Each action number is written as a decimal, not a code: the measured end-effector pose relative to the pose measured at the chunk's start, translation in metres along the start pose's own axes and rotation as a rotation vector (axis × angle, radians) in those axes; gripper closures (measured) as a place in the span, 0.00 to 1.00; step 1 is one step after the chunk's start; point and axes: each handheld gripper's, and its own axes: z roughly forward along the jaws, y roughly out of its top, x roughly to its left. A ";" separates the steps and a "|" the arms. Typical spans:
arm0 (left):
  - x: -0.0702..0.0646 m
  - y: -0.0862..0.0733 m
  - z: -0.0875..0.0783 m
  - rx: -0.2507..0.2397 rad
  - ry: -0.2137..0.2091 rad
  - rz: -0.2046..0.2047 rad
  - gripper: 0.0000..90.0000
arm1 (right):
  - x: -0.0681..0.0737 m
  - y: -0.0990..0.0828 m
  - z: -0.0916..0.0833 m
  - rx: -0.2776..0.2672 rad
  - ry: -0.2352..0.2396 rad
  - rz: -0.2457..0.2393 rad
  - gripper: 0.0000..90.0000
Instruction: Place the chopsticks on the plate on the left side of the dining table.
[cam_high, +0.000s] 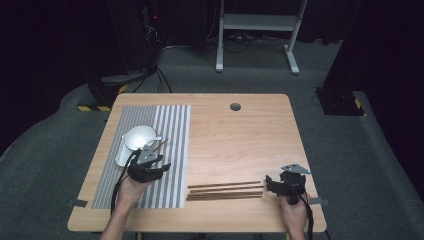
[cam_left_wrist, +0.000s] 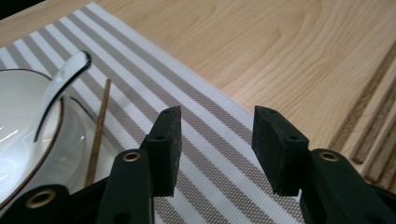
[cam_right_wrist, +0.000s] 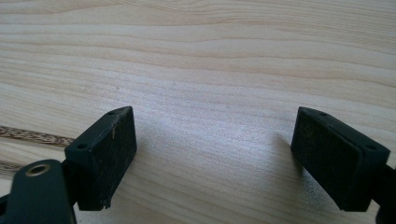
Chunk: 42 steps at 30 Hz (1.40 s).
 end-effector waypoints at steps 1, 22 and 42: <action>-0.002 0.001 0.001 -0.002 -0.007 -0.001 0.58 | 0.000 0.000 0.000 0.000 0.000 0.000 0.15; -0.021 0.009 0.011 -0.048 -0.088 -0.020 0.59 | 0.000 0.000 0.000 0.000 0.000 -0.002 0.15; -0.037 0.018 0.017 -0.087 -0.126 -0.013 0.59 | 0.000 0.000 0.000 0.000 0.000 0.000 0.15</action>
